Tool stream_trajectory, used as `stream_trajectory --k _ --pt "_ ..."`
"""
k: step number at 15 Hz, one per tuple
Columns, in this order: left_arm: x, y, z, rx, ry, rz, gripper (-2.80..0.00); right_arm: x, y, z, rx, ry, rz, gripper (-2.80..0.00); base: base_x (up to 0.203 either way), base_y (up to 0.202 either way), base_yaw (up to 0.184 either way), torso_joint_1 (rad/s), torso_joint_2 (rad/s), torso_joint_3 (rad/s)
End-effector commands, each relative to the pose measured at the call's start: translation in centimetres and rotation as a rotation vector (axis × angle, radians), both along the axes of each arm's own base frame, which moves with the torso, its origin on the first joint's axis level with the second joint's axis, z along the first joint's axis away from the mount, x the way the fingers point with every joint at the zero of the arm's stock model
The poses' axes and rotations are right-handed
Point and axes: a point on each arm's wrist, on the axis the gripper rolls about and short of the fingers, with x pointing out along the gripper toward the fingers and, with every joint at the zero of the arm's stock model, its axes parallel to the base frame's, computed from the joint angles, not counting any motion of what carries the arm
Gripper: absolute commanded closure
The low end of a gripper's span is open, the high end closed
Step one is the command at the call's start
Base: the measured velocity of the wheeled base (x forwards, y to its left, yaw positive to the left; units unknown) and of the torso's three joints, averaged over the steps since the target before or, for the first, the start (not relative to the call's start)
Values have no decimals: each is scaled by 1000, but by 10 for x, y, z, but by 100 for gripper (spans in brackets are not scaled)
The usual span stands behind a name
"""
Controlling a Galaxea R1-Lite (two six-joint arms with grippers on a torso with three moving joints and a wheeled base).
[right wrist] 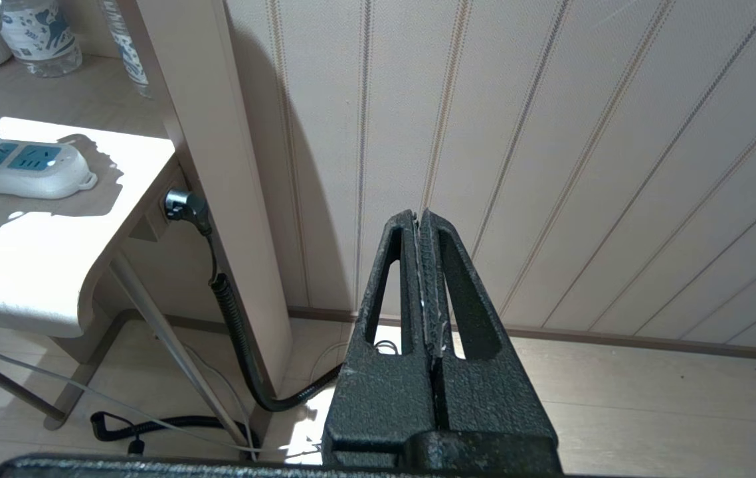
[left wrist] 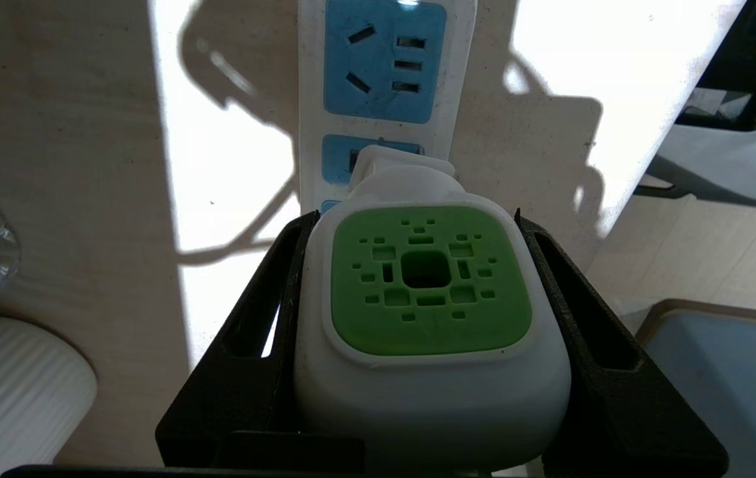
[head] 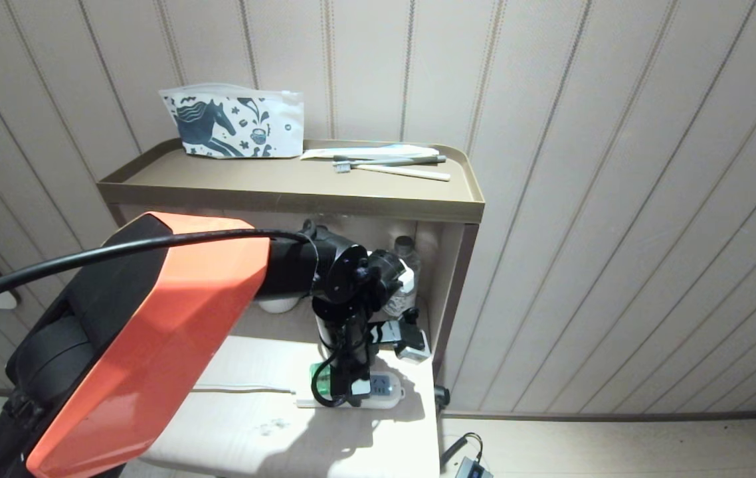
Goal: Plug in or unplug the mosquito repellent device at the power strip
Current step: Insert the plug into the socket
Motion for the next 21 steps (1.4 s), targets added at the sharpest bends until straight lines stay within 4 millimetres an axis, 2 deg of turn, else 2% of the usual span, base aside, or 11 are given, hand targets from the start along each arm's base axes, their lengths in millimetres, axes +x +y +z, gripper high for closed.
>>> stream_trajectory --k 1,12,21 --pt "-1 1 5 -2 -6 -4 0 0 0 0 -1 0 1 0 0 0 0 0 0 0" --pt "5 7 -1 9 9 42 0 0 0 0 -1 0 1 0 0 0 0 0 0 0" --pt "-1 5 -5 53 22 43 0 0 0 0 -1 0 1 0 0 0 0 0 0 0"
